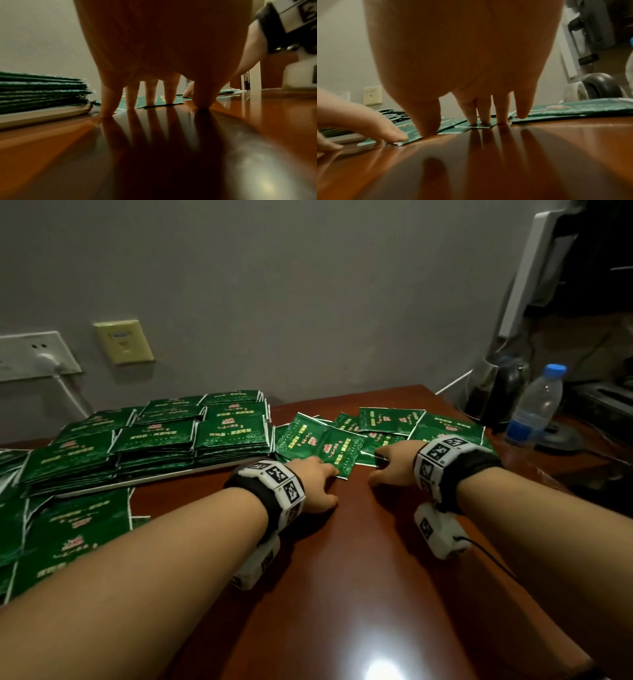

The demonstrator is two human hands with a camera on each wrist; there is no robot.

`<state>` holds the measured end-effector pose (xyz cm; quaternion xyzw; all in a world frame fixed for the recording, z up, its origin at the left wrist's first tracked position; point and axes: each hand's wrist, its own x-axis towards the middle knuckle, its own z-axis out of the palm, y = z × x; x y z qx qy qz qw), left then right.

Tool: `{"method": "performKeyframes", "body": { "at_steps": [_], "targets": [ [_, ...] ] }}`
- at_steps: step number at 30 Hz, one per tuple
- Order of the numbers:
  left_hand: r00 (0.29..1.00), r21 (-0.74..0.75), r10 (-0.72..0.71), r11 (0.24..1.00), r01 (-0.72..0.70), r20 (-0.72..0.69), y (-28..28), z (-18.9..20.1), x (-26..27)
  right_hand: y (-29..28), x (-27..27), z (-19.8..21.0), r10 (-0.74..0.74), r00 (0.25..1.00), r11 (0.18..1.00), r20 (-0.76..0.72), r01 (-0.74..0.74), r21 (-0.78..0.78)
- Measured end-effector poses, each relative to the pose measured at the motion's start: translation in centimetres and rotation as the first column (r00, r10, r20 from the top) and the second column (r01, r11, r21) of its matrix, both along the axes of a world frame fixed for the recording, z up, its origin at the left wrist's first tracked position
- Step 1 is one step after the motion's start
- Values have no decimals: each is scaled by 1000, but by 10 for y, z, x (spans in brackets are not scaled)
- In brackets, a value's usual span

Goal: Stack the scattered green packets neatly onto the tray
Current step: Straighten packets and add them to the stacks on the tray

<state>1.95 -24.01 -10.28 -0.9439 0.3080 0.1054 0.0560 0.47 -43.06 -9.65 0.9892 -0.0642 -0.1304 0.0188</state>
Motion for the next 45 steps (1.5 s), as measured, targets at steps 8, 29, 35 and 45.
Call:
{"method": "performKeyframes", "body": {
  "at_steps": [8, 29, 35, 45],
  "targets": [
    [998, 23, 43, 999, -44, 44, 3, 3, -16, 19, -15, 6, -50, 999, 999, -2, 50, 10],
    [984, 14, 158, 987, -157, -78, 154, 24, -132, 161, -126, 19, 242, 970, 962, -27, -236, 139],
    [944, -43, 329, 944, -328, 18, 197, 32, -133, 194, -126, 17, 408, 912, 896, 40, -408, 174],
    [734, -44, 679, 734, -678, 25, 177, -8, -99, 187, -71, 21, 394, 913, 910, -104, -403, -98]
  ]
}}
